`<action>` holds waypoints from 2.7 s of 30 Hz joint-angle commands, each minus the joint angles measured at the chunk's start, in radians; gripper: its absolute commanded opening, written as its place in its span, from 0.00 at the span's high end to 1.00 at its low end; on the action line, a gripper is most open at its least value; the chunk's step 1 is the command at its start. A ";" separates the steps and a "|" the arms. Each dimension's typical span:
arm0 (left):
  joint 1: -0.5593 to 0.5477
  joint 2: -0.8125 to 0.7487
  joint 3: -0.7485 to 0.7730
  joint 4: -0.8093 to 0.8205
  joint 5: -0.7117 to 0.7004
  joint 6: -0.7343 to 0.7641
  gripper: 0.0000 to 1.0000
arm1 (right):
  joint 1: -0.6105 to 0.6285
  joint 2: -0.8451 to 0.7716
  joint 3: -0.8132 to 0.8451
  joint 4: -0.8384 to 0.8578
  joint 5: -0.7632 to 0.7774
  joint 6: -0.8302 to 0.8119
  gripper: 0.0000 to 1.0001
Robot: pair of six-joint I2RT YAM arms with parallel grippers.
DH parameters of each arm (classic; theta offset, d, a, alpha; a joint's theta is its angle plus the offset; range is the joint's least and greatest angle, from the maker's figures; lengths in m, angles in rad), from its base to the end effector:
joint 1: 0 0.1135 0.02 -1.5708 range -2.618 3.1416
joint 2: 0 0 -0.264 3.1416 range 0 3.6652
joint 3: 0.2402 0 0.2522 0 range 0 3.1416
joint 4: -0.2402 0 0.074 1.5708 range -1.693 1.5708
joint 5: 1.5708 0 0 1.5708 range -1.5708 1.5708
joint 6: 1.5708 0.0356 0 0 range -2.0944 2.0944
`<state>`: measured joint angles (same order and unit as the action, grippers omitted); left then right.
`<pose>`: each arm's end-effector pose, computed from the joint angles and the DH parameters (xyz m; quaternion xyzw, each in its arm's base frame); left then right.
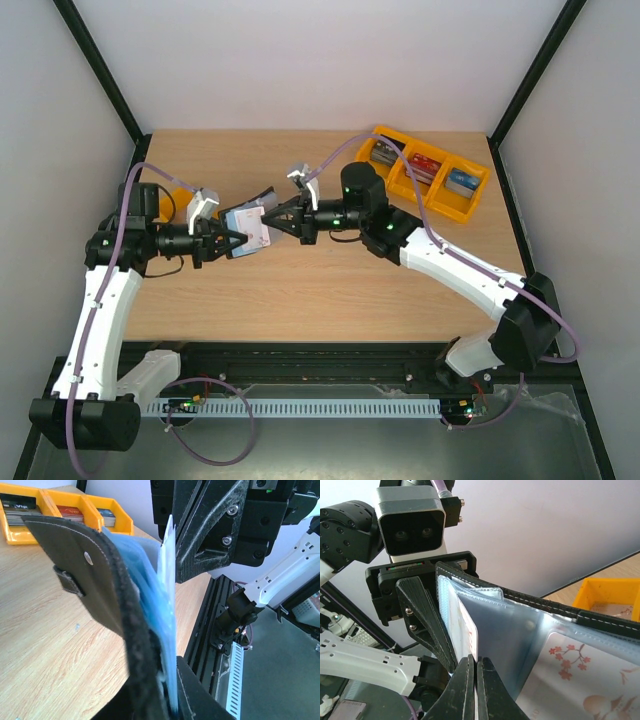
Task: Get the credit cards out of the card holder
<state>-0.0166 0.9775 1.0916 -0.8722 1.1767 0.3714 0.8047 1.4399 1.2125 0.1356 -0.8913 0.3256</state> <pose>0.1720 -0.0357 0.3596 0.3626 0.7075 -0.4438 0.4136 0.2114 0.2597 0.3696 -0.4404 0.5787 0.5946 0.3430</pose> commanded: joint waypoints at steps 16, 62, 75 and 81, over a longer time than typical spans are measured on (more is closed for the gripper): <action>0.005 -0.010 -0.012 0.021 0.045 0.009 0.98 | -0.030 -0.017 -0.067 0.109 -0.110 0.082 0.98; 0.017 -0.012 -0.209 0.331 0.010 -0.335 0.98 | -0.124 -0.127 -0.050 -0.195 0.218 -0.060 0.98; -0.201 0.278 -0.152 0.516 0.044 -0.470 0.98 | -0.139 -0.175 0.005 -0.399 0.505 -0.138 0.98; -0.162 0.434 -0.275 0.508 -0.086 -0.320 0.98 | -0.139 -0.170 0.022 -0.441 0.504 -0.137 0.98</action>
<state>-0.2108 1.3338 0.8768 -0.3519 1.1496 -0.0547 0.6685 1.2903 1.1885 -0.2550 -0.4179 0.2043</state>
